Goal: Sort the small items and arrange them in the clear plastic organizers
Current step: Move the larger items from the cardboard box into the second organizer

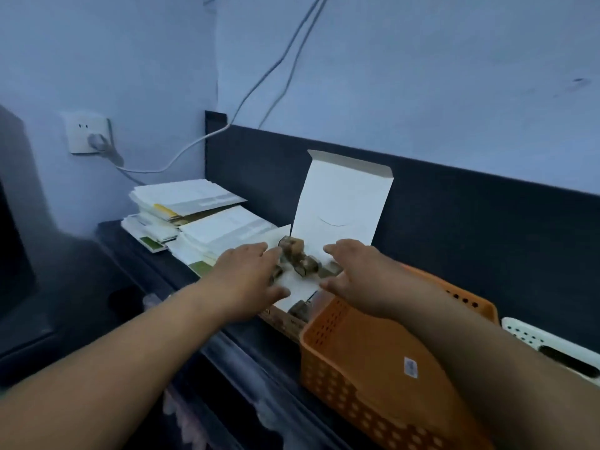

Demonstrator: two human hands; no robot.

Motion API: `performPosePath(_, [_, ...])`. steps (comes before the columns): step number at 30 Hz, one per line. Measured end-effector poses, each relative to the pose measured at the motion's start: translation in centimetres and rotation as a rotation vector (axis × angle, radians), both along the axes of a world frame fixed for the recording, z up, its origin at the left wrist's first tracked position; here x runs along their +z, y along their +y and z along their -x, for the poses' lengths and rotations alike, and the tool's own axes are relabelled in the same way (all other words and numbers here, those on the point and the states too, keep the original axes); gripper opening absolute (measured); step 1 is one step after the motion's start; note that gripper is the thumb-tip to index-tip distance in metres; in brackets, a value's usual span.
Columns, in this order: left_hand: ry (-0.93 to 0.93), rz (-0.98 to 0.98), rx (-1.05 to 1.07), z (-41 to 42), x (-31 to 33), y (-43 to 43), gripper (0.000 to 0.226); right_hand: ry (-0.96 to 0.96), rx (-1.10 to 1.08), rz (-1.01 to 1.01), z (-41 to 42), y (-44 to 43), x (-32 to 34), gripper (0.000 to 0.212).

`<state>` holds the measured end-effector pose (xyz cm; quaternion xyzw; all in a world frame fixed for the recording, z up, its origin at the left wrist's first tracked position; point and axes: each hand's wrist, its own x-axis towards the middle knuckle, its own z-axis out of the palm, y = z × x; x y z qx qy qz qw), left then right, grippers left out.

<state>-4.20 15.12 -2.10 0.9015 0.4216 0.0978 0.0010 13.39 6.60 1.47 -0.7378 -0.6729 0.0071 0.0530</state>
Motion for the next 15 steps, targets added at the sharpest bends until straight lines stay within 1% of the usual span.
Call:
performPosePath(5, [0.104,0.037,-0.193,-1.6,-1.2,7.0,0.066,-0.001,-0.086,0.083,0.6,5.1,-0.9,0.065])
performPosePath(8, [0.152,0.091,-0.289,-2.3,-2.2,10.2,0.046,-0.007,-0.116,0.186,1.5,7.3,-1.8,0.064])
performPosePath(10, [0.180,0.113,-0.348,-2.7,-2.8,11.6,0.037,0.000,-0.127,0.239,2.1,8.1,-2.4,0.064])
performPosePath(13, [0.162,0.102,-0.403,-3.2,-3.6,13.1,0.029,-0.004,-0.144,0.324,2.8,9.0,-2.9,0.064])
performPosePath(15, [0.152,0.084,-0.425,-3.5,-3.8,13.7,0.014,-0.042,-0.143,0.406,3.3,9.4,-2.9,0.062])
